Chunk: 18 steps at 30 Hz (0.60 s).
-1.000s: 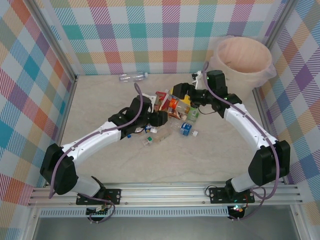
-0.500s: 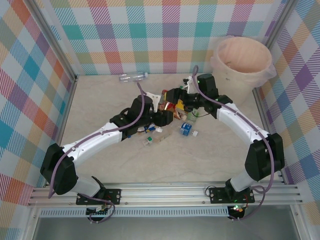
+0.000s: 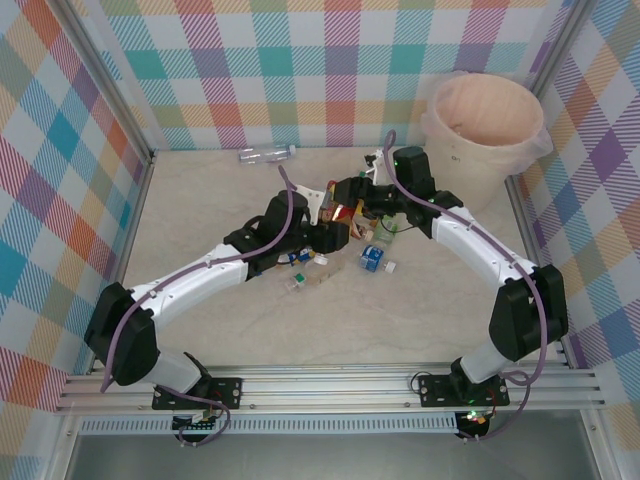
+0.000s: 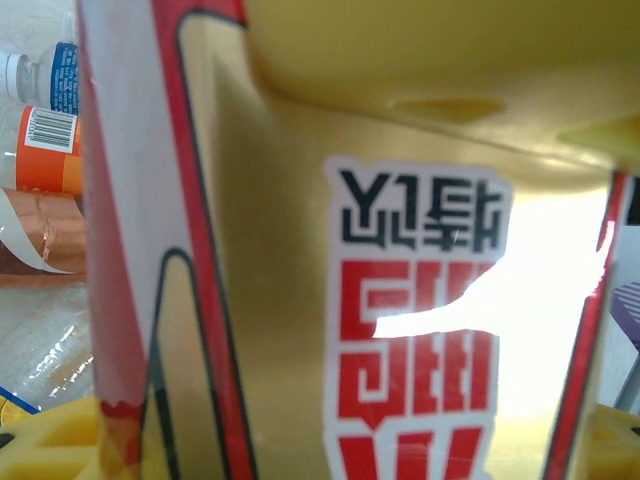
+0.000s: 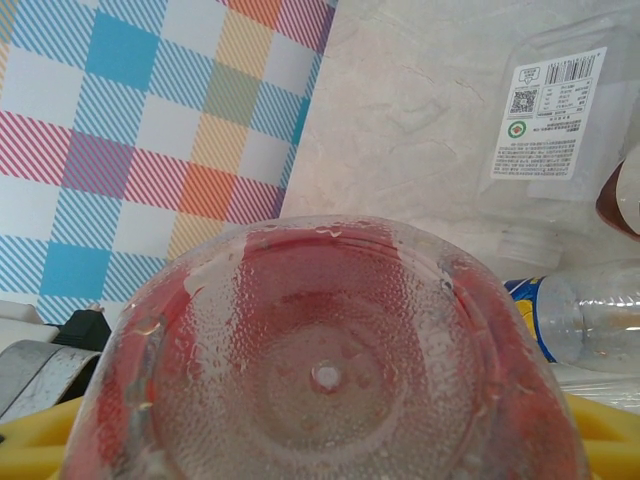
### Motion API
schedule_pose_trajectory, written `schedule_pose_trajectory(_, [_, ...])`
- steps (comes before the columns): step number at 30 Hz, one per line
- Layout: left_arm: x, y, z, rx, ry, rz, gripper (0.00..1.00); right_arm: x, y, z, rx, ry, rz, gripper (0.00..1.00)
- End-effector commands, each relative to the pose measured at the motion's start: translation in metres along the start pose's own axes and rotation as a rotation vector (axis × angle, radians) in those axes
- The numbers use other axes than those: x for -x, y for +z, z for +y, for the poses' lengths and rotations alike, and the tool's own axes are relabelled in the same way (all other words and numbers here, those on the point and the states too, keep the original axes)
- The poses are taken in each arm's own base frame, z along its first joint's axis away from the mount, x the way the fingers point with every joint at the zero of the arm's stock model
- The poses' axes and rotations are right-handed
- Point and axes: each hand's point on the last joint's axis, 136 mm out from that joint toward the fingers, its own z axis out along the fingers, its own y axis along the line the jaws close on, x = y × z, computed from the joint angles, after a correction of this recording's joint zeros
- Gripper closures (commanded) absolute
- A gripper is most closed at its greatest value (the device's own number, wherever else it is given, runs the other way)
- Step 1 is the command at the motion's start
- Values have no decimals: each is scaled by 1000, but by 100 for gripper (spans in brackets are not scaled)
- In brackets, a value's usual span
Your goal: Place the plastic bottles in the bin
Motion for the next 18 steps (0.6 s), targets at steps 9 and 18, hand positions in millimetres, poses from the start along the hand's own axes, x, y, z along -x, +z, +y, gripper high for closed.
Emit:
schedule_pose_trajectory(9, [20,-2,-9,0,-20,-48,11,14,-14,-13,-136,-33,-70,48])
schedule_pose_trajectory(18, [36,-27,41,243,-132,-204,0,25,-32,-35,-282,-29,-143,50])
